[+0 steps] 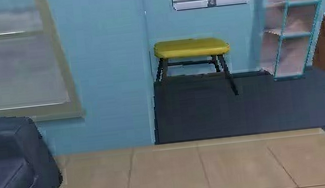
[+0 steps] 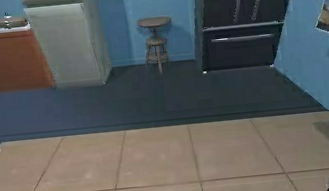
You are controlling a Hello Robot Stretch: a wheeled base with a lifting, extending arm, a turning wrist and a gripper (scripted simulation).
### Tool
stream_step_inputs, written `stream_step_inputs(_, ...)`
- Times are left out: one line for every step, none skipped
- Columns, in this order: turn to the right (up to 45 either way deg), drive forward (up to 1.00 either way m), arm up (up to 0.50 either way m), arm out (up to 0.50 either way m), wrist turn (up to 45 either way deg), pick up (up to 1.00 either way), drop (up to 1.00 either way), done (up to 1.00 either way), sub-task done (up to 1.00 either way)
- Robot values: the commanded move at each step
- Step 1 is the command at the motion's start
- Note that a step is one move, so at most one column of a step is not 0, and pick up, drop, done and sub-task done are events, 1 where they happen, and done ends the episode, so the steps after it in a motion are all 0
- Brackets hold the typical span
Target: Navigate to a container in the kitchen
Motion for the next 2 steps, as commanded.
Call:
stream_step_inputs(45.0, 0.00, 0.00, 0.00, 0.0, 0.00, 0.00, 0.00, 0.00)
stream_step_inputs(6.0, 0.00, 0.00, 0.00, 0.0, 0.00, 0.00, 0.00, 0.00)
